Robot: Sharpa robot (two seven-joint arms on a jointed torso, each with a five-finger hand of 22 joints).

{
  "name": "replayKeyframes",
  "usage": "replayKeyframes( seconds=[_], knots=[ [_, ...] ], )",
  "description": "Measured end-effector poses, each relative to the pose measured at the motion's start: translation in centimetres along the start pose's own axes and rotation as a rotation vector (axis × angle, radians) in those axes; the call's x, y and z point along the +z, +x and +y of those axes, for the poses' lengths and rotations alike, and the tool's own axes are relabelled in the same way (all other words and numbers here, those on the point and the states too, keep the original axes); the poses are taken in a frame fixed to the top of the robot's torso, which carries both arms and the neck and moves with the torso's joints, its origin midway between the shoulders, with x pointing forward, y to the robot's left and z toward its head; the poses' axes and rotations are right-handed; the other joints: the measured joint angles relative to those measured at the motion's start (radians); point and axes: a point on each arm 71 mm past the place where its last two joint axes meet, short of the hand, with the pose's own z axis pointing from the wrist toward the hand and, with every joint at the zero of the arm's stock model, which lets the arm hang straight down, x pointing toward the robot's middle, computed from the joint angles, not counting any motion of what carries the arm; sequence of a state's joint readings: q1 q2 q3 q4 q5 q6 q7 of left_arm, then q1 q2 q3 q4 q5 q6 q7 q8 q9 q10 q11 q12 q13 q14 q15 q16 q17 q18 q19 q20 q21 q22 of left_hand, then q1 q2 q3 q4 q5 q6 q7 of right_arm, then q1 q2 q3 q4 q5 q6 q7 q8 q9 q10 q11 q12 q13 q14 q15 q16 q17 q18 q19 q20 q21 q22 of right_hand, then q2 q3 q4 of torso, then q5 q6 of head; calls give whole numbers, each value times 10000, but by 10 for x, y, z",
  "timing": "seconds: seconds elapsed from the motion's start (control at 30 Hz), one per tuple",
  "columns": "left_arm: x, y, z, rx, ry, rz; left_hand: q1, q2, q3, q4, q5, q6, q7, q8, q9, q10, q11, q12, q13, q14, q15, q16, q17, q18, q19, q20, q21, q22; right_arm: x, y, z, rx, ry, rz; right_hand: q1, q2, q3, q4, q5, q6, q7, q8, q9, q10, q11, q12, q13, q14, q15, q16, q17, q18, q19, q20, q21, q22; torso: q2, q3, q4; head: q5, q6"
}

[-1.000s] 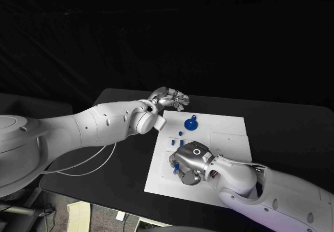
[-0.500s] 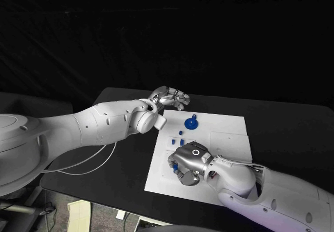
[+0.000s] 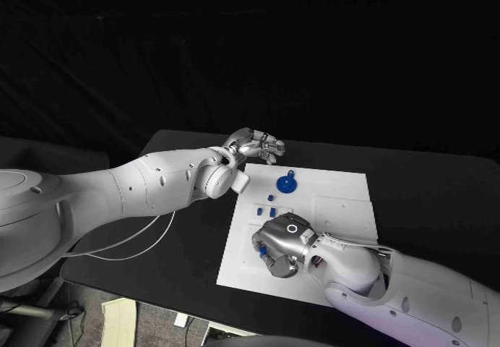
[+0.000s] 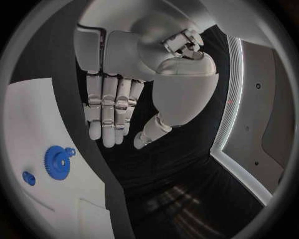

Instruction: Assemble the parts on the task board

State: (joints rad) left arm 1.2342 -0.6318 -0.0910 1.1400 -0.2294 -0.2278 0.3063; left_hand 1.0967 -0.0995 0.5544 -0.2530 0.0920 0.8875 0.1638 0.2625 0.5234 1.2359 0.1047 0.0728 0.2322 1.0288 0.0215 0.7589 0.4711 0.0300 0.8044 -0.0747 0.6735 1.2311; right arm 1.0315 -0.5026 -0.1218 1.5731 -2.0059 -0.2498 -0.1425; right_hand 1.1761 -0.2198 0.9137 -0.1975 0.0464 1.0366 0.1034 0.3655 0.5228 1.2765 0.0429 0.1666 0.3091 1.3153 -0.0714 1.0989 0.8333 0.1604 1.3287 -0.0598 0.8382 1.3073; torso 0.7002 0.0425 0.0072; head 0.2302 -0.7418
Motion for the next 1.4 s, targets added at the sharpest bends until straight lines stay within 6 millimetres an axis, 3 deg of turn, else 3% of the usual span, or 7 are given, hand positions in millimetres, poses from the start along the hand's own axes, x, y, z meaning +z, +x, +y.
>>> replayKeyframes(
  seconds=[0.63, 0.77, 0.83, 0.9, 1.0, 1.4],
  knots=[
    [0, 0, 0, -7, 3, 18, 0, 0, 0, 0, 0, 0, 0, 40, -2, 0, 0, 0, -8, 0, 0, -39, 21, -4, 0, 0, 0, 8, 1, 1, -1, 31, -42, 117, -3, -4, 27, -28, -1, -3, 2, -6, -28, 0, 0, -61, 293, -11, -11, 0, -6, 0, 2, 1, 0, 8, -2, -3, -1, 7, -28],
    [0, 0, 0, -7, 2, 17, 0, 0, 0, 0, 0, 0, 0, 40, -1, 0, 0, 0, -7, 0, 0, -39, 20, -4, 0, 0, 0, 7, 0, 1, -2, 188, -31, 133, -100, -100, -1, -55, 1, -4, 4, -8, -37, 0, 0, -83, 429, -12, -12, 0, -10, 0, 3, 3, 0, 7, -4, -3, -2, 3, -40],
    [0, 0, 0, -7, 2, 17, 0, 0, 0, 0, 0, -14, 15, 40, -1, 0, 0, 0, -7, 0, 0, -39, 20, -5, 0, 0, 0, 7, 0, 1, -3, 254, -9, 140, -599, -398, -566, -87, 165, -364, 149, -260, -125, -73, 63, -305, 601, -83, 59, 0, -11, 0, 4, 4, 63, 7, -4, 0, -3, 2, -40],
    [0, 0, 0, -8, 2, 18, 0, 0, 0, 0, 0, -34, 36, 40, -1, 0, 0, 0, -7, 0, 0, -39, 20, -6, 0, 0, 0, 7, -2, 4, -5, 333, 36, 223, -829, -471, -1014, -157, 117, -588, 298, -436, -212, -372, 182, -549, 419, -108, 143, 1, -10, 0, 3, 4, 69, 7, -4, 1, -6, 2, -40],
    [0, 0, 0, -8, 0, 19, 0, 0, 0, 0, 0, -35, 35, 39, -1, 0, 0, 0, -7, 0, 0, -39, 29, -8, 0, 0, 0, 6, -3, 6, -6, 418, 77, 269, -877, -502, -1225, -196, 117, -716, 394, -464, -265, -497, 264, -635, 305, -56, 215, 1, -11, 0, 3, 5, 69, 6, -5, 2, -6, 2, -41],
    [0, 0, 0, -7, -5, 15, 0, 0, 0, 0, 0, -34, 36, 39, -10, 0, 0, 0, -6, 28, 27, -39, 39, 89, 0, 1, 0, 14, -5, 7, -7, 557, 139, 286, -901, -526, -1314, -176, 117, -768, 411, -524, -323, -544, 286, -743, 210, -56, 215, 0, -31, -2, 1, 8, 69, 5, -5, 1, -4, 3, -39]
  ],
)
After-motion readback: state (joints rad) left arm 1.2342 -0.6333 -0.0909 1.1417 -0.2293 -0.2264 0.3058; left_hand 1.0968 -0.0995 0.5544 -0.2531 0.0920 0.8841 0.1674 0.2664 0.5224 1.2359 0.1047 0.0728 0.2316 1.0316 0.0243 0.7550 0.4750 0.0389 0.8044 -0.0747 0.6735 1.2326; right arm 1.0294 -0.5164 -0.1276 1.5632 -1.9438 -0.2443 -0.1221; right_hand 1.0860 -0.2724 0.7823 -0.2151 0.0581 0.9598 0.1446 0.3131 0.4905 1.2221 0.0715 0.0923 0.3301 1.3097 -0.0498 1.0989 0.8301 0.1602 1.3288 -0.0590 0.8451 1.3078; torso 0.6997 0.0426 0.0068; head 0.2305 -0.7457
